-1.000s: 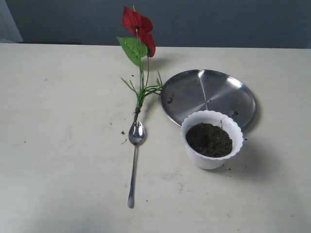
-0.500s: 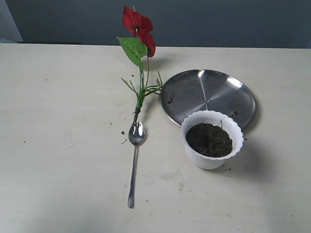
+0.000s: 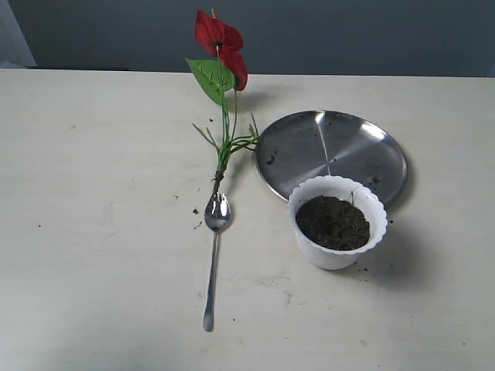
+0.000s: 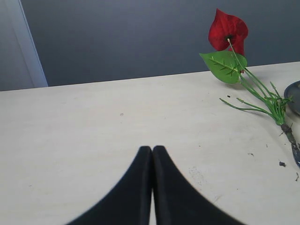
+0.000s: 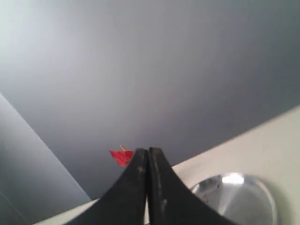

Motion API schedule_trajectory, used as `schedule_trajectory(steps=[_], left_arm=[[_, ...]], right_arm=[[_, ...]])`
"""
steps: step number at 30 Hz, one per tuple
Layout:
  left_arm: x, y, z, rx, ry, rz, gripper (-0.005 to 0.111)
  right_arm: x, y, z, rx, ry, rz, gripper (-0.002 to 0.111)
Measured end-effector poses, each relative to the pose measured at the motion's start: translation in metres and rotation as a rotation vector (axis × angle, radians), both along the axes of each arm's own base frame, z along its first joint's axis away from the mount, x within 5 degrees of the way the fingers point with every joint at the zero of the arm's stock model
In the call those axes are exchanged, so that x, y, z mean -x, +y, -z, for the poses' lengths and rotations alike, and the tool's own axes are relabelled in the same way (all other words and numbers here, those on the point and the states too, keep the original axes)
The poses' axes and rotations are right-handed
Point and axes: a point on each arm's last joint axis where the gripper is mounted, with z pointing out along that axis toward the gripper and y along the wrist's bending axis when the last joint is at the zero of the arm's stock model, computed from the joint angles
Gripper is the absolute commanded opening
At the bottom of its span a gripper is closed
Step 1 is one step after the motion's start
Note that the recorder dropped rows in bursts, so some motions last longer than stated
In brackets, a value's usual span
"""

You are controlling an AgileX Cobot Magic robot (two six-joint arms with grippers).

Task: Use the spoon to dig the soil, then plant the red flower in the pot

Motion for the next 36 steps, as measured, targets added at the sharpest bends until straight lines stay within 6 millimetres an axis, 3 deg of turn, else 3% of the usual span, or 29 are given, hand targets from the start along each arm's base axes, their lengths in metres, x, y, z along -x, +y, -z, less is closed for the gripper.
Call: schedule_trajectory(steps=[4, 6, 8, 11, 14, 19, 25, 36], left_arm=[[0.000, 0.000, 0.000, 0.000, 0.000, 0.000, 0.000], [0.000, 0.000, 0.000, 0.000, 0.000, 0.000, 0.000], [0.000, 0.000, 0.000, 0.000, 0.000, 0.000, 0.000], [0.000, 0.000, 0.000, 0.000, 0.000, 0.000, 0.000], [0.000, 0.000, 0.000, 0.000, 0.000, 0.000, 0.000], [0.000, 0.000, 0.000, 0.000, 0.000, 0.000, 0.000], [0.000, 0.000, 0.000, 0.000, 0.000, 0.000, 0.000], [0.000, 0.000, 0.000, 0.000, 0.000, 0.000, 0.000]], right_arm=[[-0.012, 0.007, -0.069, 0.271, -0.081, -0.056, -0.001], [-0.030, 0.011, -0.103, 0.393, -0.078, -0.108, -0.001], [-0.055, 0.016, -0.128, 0.480, -0.033, -0.190, -0.001], [-0.097, 0.025, -0.144, 0.544, 0.076, -0.342, -0.001], [-0.138, 0.039, -0.138, 0.585, 0.191, -0.492, -0.001], [-0.168, 0.074, -0.105, 0.751, 0.372, -0.593, -0.001], [-0.170, 0.135, -0.064, 0.939, 0.543, -0.610, -0.001], [-0.157, 0.256, 0.017, 1.047, 0.699, -0.781, 0.000]])
